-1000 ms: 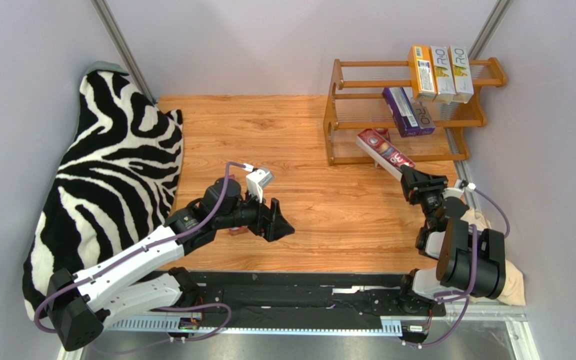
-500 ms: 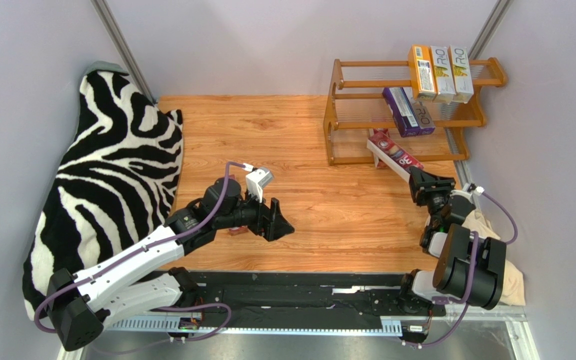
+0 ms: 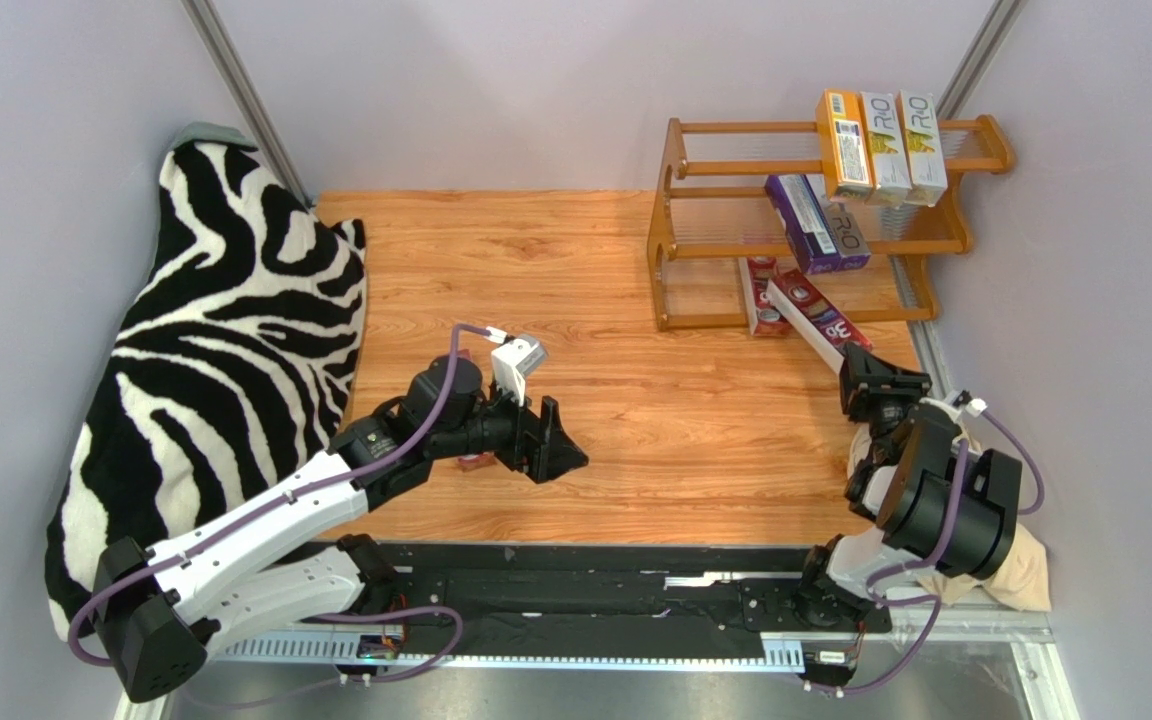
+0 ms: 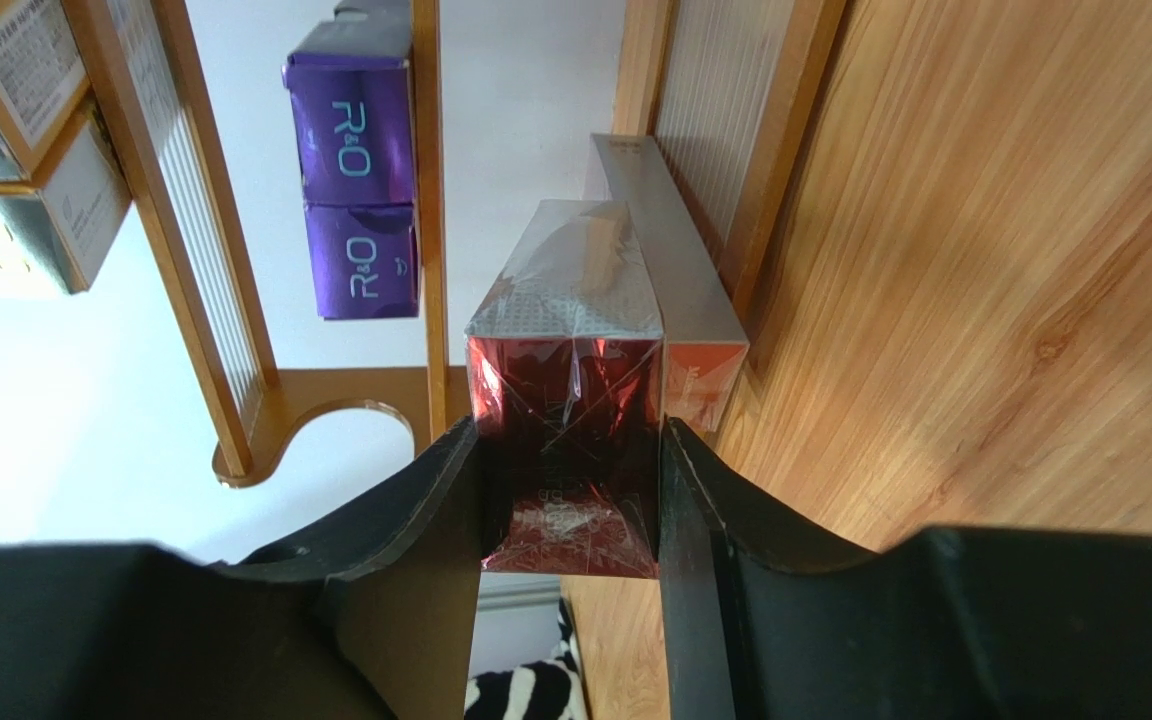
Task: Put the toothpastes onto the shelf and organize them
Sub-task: Place the toothpaste on the shelf.
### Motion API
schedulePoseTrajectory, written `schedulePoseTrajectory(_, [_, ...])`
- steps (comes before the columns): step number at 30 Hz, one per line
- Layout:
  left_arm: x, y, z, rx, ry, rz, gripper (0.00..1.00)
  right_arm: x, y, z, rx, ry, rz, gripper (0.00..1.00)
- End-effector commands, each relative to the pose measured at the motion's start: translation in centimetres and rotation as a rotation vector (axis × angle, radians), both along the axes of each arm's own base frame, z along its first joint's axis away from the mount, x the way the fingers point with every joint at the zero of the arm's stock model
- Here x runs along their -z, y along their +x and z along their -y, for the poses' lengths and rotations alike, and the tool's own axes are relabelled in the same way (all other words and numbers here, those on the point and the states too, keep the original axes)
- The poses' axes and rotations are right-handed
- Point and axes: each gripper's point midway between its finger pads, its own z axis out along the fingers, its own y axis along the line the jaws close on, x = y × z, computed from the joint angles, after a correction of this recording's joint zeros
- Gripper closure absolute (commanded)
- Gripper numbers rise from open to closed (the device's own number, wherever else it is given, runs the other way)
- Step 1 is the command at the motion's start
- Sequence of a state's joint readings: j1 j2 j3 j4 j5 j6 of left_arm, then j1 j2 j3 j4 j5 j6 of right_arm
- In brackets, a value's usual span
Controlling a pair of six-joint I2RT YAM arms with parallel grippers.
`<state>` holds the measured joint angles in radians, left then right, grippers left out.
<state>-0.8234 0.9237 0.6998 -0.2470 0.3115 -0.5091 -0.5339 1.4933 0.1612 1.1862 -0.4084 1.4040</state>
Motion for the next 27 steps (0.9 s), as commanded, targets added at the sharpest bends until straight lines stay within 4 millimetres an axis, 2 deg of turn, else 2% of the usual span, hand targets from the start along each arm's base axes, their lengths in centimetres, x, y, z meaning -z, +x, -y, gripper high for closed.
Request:
schedulePoseTrajectory(1, [-0.3,0.0,-0.3,0.009,-0.001,0.038,0.11,-2.6,0.4,2.0,0.067,-0.043,0.121,1.0])
schedulePoseTrajectory(2, [-0.3,0.0,-0.3,0.006,-0.001,0.04,0.11,-3.3,0.3,2.3,0.074,-0.053,0.149,1.0])
schedulePoseTrajectory(12, [0.3,-0.1,-0.2,0.023,0.01,0.037,0.11,-2.9,0.6,4.7,0.183,-0.036,0.163,1.0])
schedulePoseTrajectory(22, [0.9,0.0,0.0,0.039,0.029,0.034,0.11,-6.2,2.7,6.0,0.176,-0.043,0.258,1.0])
schedulePoseTrajectory(27, [1.2,0.0,0.2,0.049,0.03,0.031,0.12,-5.4,3.4,6.4,0.176,-0.035,0.24,1.0])
